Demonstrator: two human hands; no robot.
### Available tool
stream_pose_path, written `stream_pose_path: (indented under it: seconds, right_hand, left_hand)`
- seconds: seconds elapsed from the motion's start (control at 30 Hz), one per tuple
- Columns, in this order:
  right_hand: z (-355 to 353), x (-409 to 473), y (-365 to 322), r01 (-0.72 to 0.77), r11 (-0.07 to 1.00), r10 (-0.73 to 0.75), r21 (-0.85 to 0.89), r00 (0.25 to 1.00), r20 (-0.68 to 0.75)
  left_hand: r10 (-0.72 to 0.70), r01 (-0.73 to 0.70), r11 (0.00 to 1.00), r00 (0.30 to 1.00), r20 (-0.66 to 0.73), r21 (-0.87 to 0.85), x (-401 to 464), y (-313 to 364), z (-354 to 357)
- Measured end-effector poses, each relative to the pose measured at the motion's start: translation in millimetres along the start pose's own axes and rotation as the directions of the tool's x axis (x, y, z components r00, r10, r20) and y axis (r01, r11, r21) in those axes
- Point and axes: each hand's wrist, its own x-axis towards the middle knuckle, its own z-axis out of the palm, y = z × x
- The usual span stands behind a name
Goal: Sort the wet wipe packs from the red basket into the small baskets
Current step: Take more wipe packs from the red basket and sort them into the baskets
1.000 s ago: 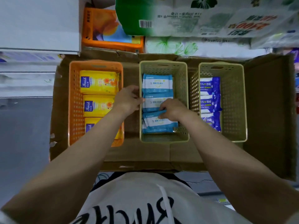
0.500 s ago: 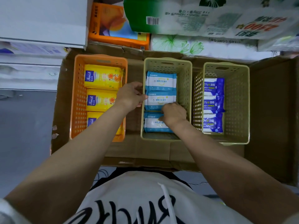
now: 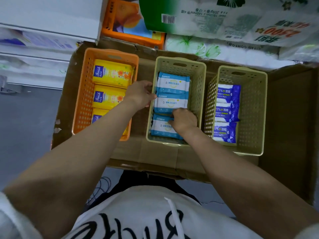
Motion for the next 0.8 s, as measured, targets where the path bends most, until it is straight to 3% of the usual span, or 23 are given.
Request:
stream_pose_path:
  seconds: [0.2,0.27,0.5,0.67,0.8]
  right_hand:
    - [-34.3,-1.4,1.2,0.064,0.998,-0.06,-0.017,0.986,0.157]
    - [-61.4,-5.4,-2.1,0.089,0.996,-0.084,-0.023,0.985,0.148]
    - [-157.3,-63.5,-52.6,0.119,0.987,-0.088,0.112,0.964,-0.251]
    - [-171.6,-128.6,-144.5,0.238,0.96,-0.123,0.147,0.83,-0.545]
    - [-151.7,-171.6,-236.4,0.329,0.942,-0.183,0.072,0.681,-0.709]
  left_hand:
    - [0.024,-0.022,0.995,1.0,-0.02,0.102,-22.2,7.9,-11.3]
    - [0.043,-0.039,0.994,0.999,-0.028,0.106,-33.0,8.6,-26.6]
    - [0.215,-0.195,0.952,0.975,-0.059,0.237,-92.7,-5.6,-116.7]
    - [0.466,-0.361,0.829,0.868,-0.173,0.428,-149.9,-54.8,-221.4]
    - [0.532,-0.342,0.77,0.81,-0.246,0.538,-188.0,-119.5,-326.5]
